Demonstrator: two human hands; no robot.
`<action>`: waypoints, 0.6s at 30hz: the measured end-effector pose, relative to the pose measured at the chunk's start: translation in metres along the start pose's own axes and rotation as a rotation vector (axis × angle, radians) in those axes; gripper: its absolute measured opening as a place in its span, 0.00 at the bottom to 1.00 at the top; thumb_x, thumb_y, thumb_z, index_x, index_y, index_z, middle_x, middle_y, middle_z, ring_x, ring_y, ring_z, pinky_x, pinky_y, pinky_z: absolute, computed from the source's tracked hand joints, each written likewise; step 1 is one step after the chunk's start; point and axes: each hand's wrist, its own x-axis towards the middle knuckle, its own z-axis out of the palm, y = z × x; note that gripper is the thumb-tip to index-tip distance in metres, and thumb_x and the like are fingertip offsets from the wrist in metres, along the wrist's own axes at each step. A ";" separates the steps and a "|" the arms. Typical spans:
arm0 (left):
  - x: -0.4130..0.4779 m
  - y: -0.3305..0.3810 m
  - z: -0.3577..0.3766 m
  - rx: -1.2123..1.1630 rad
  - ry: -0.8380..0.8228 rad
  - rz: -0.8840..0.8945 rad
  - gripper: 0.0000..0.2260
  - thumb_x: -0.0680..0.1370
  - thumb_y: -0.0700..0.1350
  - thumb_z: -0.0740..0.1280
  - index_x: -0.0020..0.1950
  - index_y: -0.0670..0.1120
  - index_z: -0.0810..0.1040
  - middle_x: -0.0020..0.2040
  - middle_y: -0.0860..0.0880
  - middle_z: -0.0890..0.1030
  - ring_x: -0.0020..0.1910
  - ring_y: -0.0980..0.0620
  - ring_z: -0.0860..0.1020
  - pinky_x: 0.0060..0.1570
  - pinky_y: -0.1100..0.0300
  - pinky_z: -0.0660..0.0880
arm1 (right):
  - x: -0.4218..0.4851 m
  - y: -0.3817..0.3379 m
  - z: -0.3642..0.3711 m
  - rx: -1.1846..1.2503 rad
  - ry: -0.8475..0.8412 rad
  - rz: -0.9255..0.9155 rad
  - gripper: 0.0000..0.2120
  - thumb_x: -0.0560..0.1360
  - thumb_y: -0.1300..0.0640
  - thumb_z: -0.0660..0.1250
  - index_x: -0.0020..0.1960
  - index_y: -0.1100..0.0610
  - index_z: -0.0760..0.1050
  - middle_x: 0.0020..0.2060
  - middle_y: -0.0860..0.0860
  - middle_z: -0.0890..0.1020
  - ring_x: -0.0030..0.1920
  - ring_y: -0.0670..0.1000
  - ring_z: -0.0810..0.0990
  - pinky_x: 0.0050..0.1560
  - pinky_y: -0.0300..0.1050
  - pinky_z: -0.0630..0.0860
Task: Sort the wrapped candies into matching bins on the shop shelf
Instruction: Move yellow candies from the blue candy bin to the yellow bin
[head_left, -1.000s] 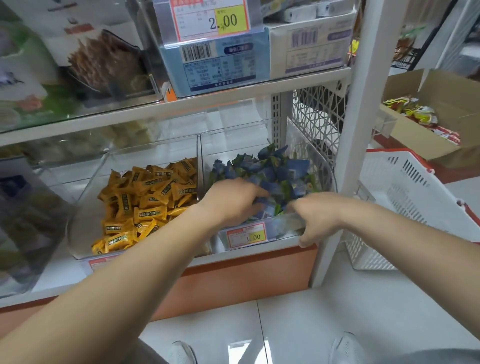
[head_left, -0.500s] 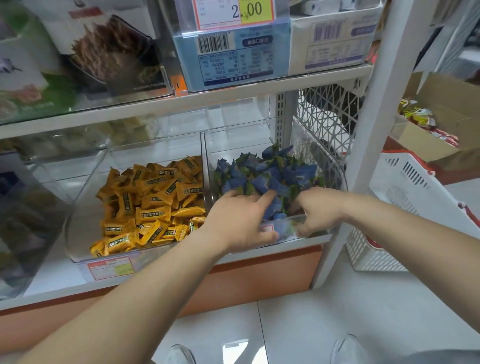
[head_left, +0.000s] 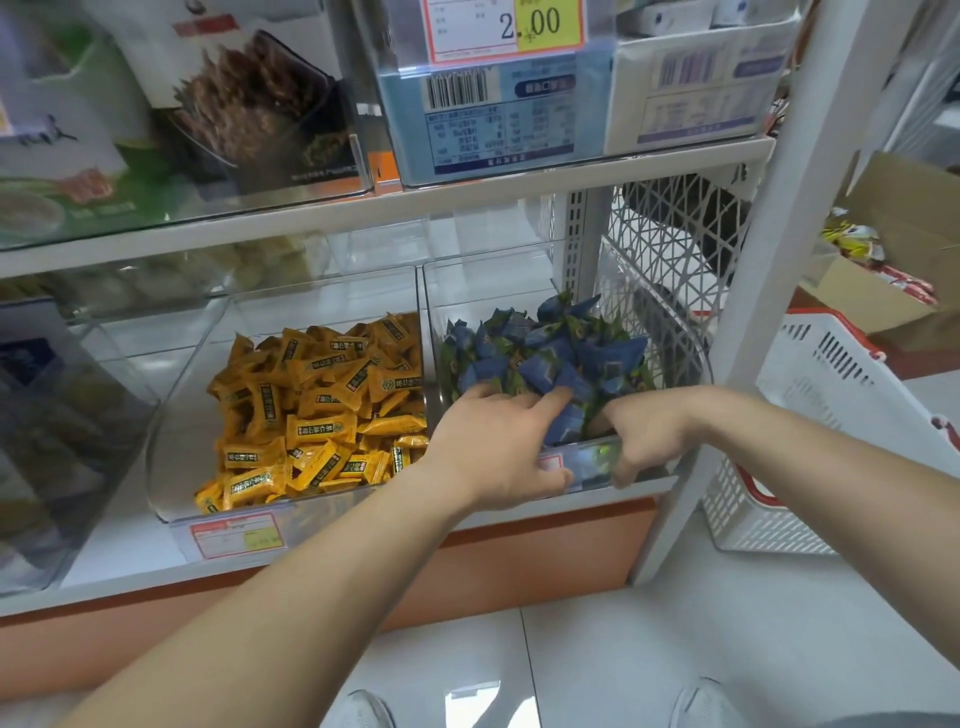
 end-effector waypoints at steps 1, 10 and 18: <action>0.000 0.000 0.000 -0.002 -0.006 -0.006 0.37 0.73 0.66 0.61 0.78 0.52 0.60 0.55 0.51 0.81 0.54 0.47 0.79 0.65 0.51 0.66 | 0.000 0.000 0.001 0.001 0.022 -0.005 0.18 0.69 0.49 0.74 0.55 0.55 0.76 0.45 0.51 0.81 0.40 0.51 0.77 0.41 0.45 0.74; 0.007 0.000 -0.009 -0.082 -0.174 -0.027 0.36 0.72 0.67 0.62 0.77 0.59 0.57 0.65 0.52 0.78 0.62 0.47 0.76 0.69 0.48 0.62 | -0.038 0.015 -0.005 0.161 0.278 -0.195 0.14 0.68 0.45 0.76 0.49 0.44 0.75 0.41 0.44 0.79 0.37 0.42 0.76 0.39 0.39 0.74; 0.022 -0.006 -0.022 -0.446 -0.349 -0.051 0.31 0.76 0.63 0.66 0.77 0.58 0.63 0.71 0.52 0.75 0.67 0.51 0.74 0.65 0.54 0.72 | -0.052 0.028 -0.010 0.416 0.404 -0.283 0.03 0.79 0.52 0.69 0.51 0.46 0.79 0.45 0.45 0.84 0.46 0.45 0.82 0.50 0.45 0.78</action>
